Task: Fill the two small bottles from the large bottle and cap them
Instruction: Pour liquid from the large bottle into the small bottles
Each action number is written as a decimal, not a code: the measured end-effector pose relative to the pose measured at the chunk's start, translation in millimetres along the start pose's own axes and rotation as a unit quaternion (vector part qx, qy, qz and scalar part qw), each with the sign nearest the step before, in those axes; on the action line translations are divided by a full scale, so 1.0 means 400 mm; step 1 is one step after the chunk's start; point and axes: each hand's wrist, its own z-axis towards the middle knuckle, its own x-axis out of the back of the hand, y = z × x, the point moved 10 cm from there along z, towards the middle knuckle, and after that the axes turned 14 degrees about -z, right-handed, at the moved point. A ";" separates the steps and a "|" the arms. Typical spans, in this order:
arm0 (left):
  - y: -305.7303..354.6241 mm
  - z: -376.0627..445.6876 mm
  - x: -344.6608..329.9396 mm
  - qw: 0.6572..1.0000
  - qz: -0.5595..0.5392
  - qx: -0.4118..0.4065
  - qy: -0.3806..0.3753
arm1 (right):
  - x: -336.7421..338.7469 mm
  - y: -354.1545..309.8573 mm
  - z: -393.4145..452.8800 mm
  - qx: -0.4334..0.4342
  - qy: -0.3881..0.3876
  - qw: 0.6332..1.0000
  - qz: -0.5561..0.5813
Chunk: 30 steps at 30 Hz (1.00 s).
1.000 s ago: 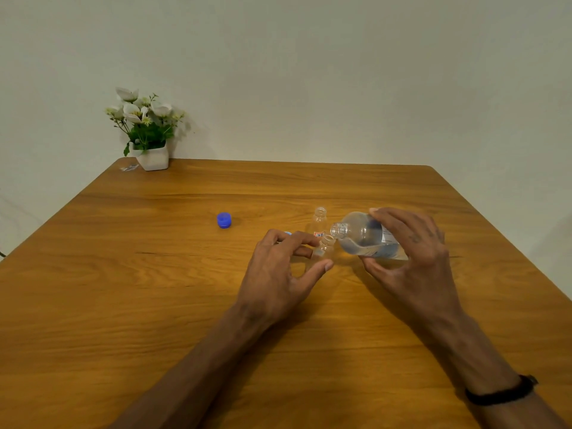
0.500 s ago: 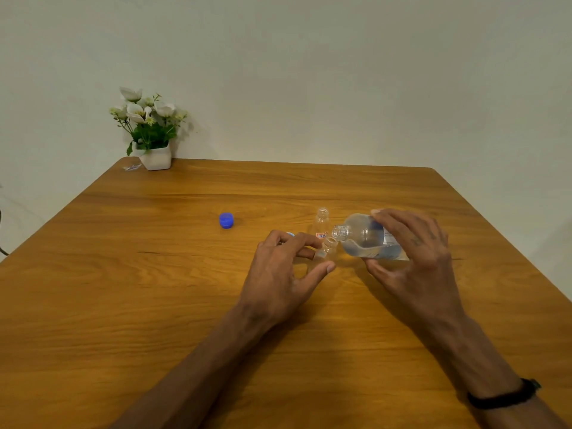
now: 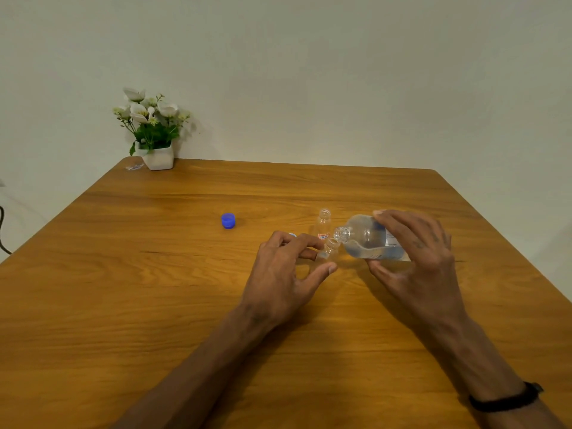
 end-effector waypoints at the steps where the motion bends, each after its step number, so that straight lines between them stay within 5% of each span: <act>1: -0.001 0.000 0.000 1.000 0.001 0.001 -0.001 | 0.000 0.000 0.000 0.000 0.000 1.000 -0.001; 30: -0.013 -0.004 0.001 0.999 0.029 0.018 -0.001 | 0.005 -0.005 0.003 0.013 0.008 1.000 -0.011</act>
